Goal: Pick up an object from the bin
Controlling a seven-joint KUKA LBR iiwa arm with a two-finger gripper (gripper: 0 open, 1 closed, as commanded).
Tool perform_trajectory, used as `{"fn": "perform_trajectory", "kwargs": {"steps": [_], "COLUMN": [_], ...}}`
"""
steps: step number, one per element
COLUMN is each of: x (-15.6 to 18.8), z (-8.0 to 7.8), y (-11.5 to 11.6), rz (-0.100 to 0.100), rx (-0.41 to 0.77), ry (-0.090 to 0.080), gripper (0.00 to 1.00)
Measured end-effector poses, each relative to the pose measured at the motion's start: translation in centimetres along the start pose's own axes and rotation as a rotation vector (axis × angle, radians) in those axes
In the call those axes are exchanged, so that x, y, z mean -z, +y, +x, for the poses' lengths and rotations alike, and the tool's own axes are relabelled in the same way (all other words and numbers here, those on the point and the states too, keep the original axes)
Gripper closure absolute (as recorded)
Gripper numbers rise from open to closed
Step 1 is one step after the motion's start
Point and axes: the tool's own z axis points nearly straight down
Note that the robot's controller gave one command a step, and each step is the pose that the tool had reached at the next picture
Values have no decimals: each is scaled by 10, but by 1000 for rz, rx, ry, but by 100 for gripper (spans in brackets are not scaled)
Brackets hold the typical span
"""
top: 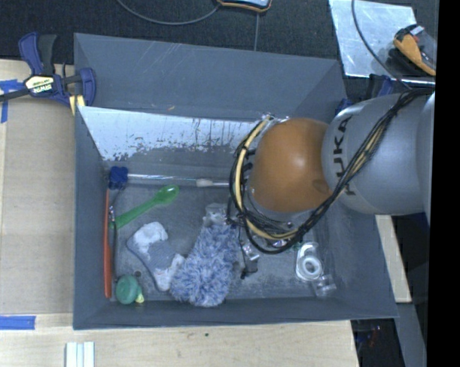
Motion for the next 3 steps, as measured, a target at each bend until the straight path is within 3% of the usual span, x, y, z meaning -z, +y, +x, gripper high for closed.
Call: {"fn": "perform_trajectory", "kwargs": {"steps": [1, 2, 3], "x": [-29, -28, -28], "z": [8, -3, -3], "y": [31, 21, 21], "rz": [11, 3, 3], "rx": [428, 182, 182], "ry": [-16, -8, -8], "gripper": [0, 100, 100]}}
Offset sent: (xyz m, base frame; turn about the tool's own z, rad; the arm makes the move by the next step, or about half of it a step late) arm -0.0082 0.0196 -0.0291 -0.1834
